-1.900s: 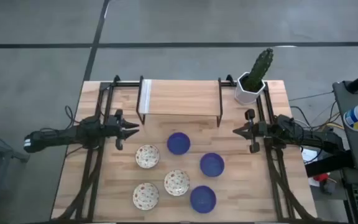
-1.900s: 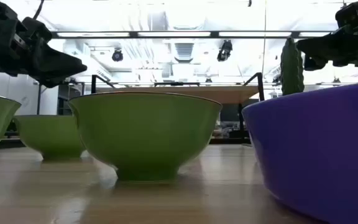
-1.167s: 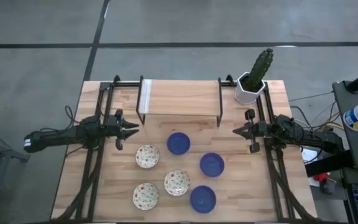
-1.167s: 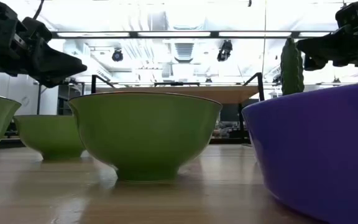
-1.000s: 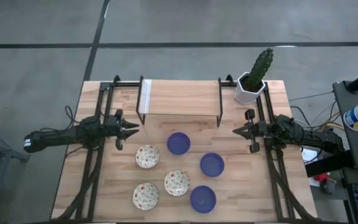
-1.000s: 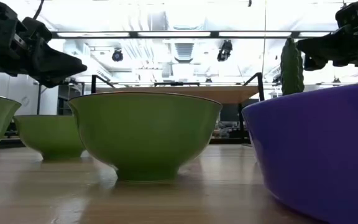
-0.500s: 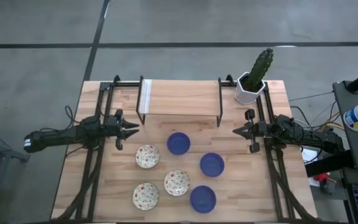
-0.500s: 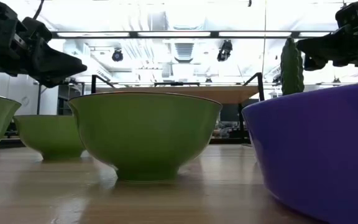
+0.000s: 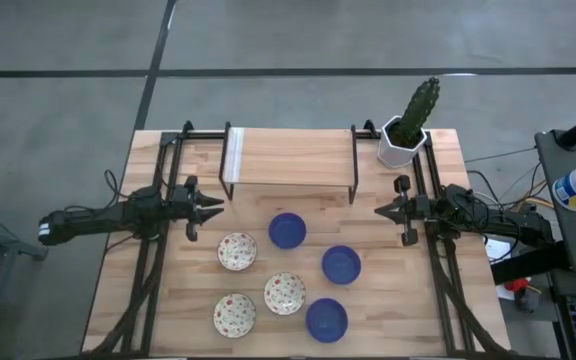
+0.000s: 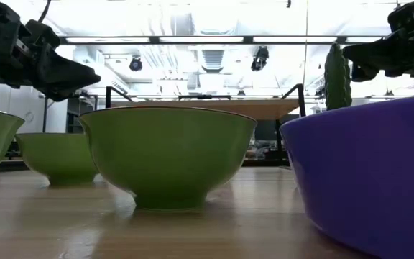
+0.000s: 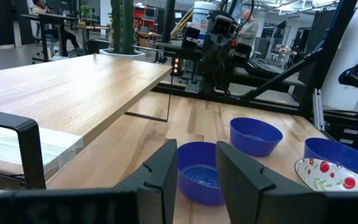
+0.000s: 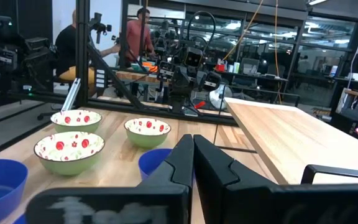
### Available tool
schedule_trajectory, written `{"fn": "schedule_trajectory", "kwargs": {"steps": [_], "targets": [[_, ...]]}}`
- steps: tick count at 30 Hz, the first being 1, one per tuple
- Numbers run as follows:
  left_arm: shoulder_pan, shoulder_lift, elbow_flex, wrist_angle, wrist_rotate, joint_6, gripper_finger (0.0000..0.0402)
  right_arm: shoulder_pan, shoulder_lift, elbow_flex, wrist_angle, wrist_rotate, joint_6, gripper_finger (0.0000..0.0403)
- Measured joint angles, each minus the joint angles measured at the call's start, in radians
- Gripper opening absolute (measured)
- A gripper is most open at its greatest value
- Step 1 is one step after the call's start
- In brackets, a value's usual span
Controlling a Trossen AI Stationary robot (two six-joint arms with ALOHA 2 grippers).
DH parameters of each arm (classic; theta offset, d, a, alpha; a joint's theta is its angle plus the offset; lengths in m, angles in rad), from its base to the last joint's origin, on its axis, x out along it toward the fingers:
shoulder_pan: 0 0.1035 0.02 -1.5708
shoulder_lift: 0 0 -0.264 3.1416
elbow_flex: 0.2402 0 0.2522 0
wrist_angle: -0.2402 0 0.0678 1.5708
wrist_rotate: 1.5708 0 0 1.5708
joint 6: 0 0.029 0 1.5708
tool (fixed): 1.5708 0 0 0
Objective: Pick & Place Mini bowls
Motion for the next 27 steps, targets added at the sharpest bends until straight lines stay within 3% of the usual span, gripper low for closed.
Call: {"fn": "schedule_trajectory", "kwargs": {"steps": [6, 11, 15, 23, 27], "targets": [[0.0, 0.0, 0.0, 0.0, 0.0, 0.0, 0.0106, 0.0, 0.0, 0.0, 0.002, 0.0, 0.034, 0.0008], [0.0, 0.0, 0.0, 0.0, 0.0, 0.0, 0.0106, 0.0, 0.0, 0.0, 0.009, 0.0, 0.241, 0.0008], [0.0, 0.0, 0.0, 0.0, 0.0, 0.0, 0.0106, 0.0, 0.0, 0.0, 0.01, -0.005, 0.512, 0.0008], [0.0, 0.0, 0.0, 0.0, 0.0, 0.0, 0.0106, 0.0, 0.001, 0.0, -0.021, -0.001, 0.593, 0.0008], [0.0, 0.0, 0.0, 0.0, 0.0, 0.0, 0.0106, 0.0, 0.006, 0.0, -0.021, -0.057, 0.6, 0.0008]]}}
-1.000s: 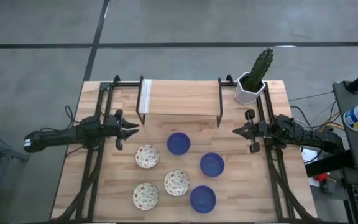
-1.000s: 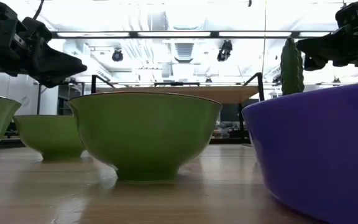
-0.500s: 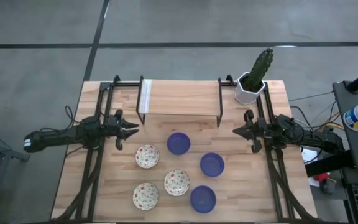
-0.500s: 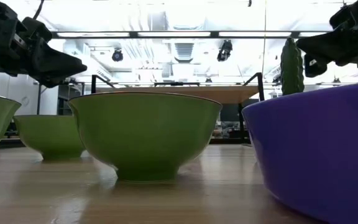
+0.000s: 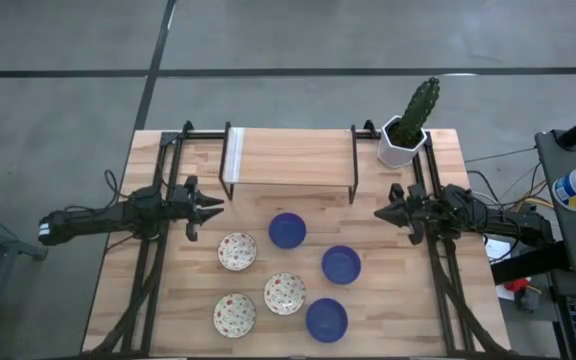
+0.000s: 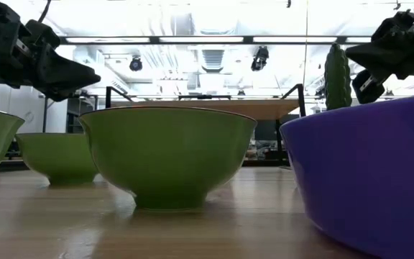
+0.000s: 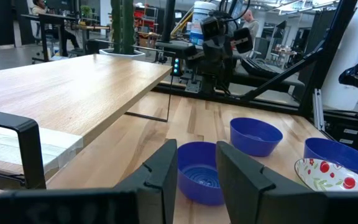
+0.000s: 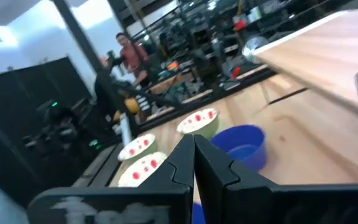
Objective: Pick & Place Mini bowls
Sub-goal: Put the middle violet bowl on the shelf
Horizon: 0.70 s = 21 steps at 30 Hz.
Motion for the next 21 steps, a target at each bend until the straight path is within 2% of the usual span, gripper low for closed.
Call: {"fn": "schedule_trajectory", "kwargs": {"steps": [10, 14, 21], "targets": [[0.0, 0.0, 0.0, 0.0, 0.0, 0.0, 0.0106, 0.005, 0.064, 0.01, 0.105, -0.235, -0.037, 0.0019], [0.0, 0.0, 0.0, 0.0, 0.0, 0.0, 0.0106, 0.047, 0.13, 0.037, 0.103, -0.242, -0.086, 0.005], [0.0, 0.0, 0.0, 0.0, 0.0, 0.0, 0.0106, 0.174, 0.326, 0.095, 0.089, -0.221, -0.227, 0.0103]]}}
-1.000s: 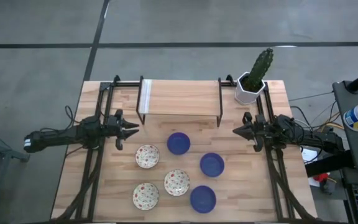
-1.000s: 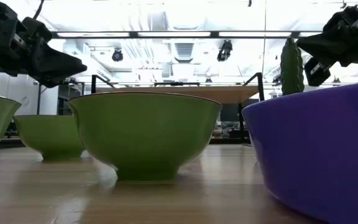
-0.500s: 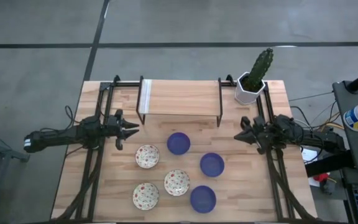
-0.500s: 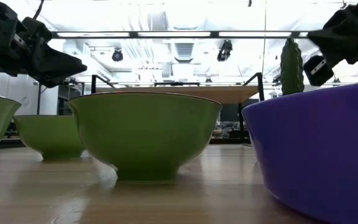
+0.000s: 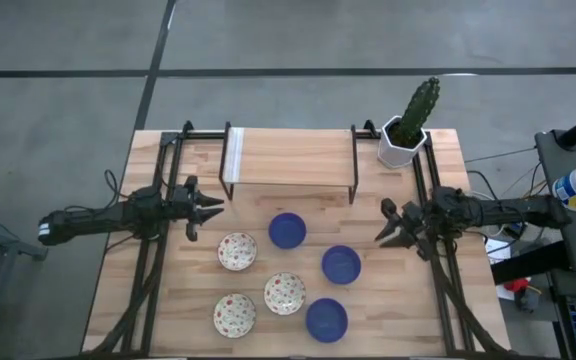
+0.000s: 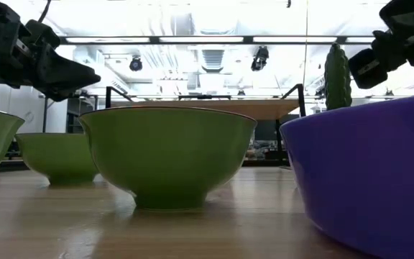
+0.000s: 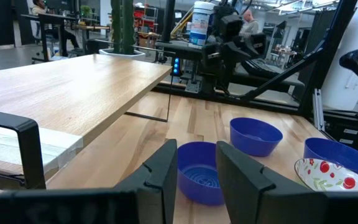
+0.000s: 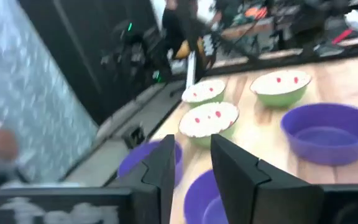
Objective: Pick & Place Mini bowls
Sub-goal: Put the middle violet bowl on the shelf
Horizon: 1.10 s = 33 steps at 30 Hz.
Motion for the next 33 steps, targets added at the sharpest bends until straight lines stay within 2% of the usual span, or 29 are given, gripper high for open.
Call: {"fn": "schedule_trajectory", "kwargs": {"steps": [3, 6, 10, 15, 20, 26, 33], "targets": [[0.0, 0.0, 0.0, 0.0, 0.0, 0.0, 0.0106, 0.075, 0.09, 0.047, -0.039, 0.082, -0.078, 0.011], [0.0, 0.0, 0.0, 0.0, 0.0, 0.0, 0.0106, 0.154, 0.194, 0.112, -0.071, 0.206, -0.148, 0.0116], [0.0, 0.0, 0.0, 0.0, 0.0, 0.0, 0.0106, 0.26, 0.333, 0.243, -0.204, 0.275, -0.252, 0.0118], [0.0, 0.0, 0.0, 0.0, 0.0, 0.0, 0.0106, 0.386, 0.517, 0.398, -0.348, 0.43, -0.322, 0.0116], [0.0, 0.0, 0.0, 0.0, 0.0, 0.0, 0.0106, 0.447, 0.714, 0.535, -0.526, 0.567, -0.33, 0.0115], [0.0, 0.0, 0.0, 0.0, 0.0, 0.0, 0.0106, 0.453, 0.934, 0.65, -0.622, 0.591, -0.329, 0.0116], [0.0, 0.0, 0.0, 0.0, 0.0, 0.0, 0.0106, 0.482, 1.117, 0.734, -0.693, 0.582, -0.339, 0.0111]]}}
